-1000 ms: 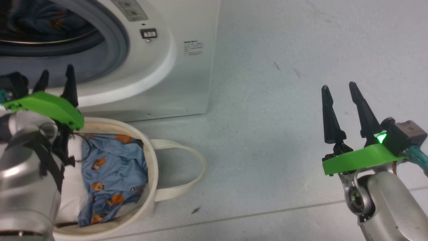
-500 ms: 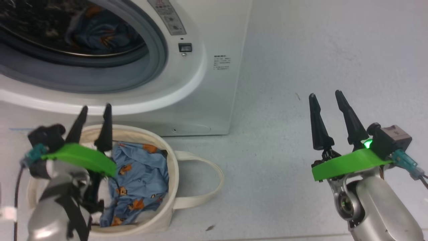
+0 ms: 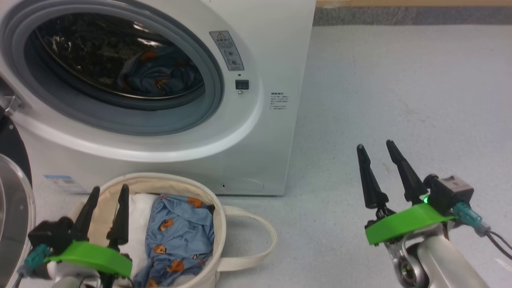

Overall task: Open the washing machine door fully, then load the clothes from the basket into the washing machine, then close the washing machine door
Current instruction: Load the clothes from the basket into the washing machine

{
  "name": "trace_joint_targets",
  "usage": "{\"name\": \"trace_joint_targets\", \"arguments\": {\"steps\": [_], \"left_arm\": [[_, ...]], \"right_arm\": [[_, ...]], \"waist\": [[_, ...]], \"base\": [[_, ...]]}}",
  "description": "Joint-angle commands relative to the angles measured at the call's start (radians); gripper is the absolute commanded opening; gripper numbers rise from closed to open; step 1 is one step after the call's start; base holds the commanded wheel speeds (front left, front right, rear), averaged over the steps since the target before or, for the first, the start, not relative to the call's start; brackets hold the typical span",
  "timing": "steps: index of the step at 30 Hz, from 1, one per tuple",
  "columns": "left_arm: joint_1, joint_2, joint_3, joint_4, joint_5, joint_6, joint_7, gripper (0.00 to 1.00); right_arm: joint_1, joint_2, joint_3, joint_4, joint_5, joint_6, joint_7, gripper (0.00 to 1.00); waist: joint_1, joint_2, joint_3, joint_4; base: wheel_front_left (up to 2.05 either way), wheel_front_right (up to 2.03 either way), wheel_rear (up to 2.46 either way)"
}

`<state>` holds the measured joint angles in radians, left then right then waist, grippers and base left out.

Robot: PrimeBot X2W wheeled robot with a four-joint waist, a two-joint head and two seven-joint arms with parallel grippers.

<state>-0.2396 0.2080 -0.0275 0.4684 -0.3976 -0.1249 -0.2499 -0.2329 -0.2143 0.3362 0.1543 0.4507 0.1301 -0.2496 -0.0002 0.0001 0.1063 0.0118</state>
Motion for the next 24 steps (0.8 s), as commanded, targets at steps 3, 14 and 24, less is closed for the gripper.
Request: {"name": "trace_joint_targets", "arguments": {"steps": [3,14,24], "left_arm": [[0.002,0.026,0.049,-0.065,0.023,-0.006,-0.012,1.0],[0.053,-0.002,0.057,-0.104,0.045,-0.006,-0.012,1.0],[0.049,-0.006,0.057,-0.098,0.048,-0.006,-0.012,1.0]], "right_arm": [[0.009,-0.006,0.005,-0.006,-0.018,0.001,-0.012,1.0],[0.033,0.005,-0.023,0.033,-0.042,0.001,-0.012,1.0],[0.029,0.002,-0.013,0.03,-0.03,0.001,-0.012,1.0]], "waist": [[0.0002,-0.0001,-0.024,0.001],[0.0002,-0.0001,-0.045,0.012],[0.0002,-0.0001,-0.036,0.007]], "base": [[0.0,0.0,0.0],[0.0,0.0,0.0],[0.0,0.0,0.0]]}}
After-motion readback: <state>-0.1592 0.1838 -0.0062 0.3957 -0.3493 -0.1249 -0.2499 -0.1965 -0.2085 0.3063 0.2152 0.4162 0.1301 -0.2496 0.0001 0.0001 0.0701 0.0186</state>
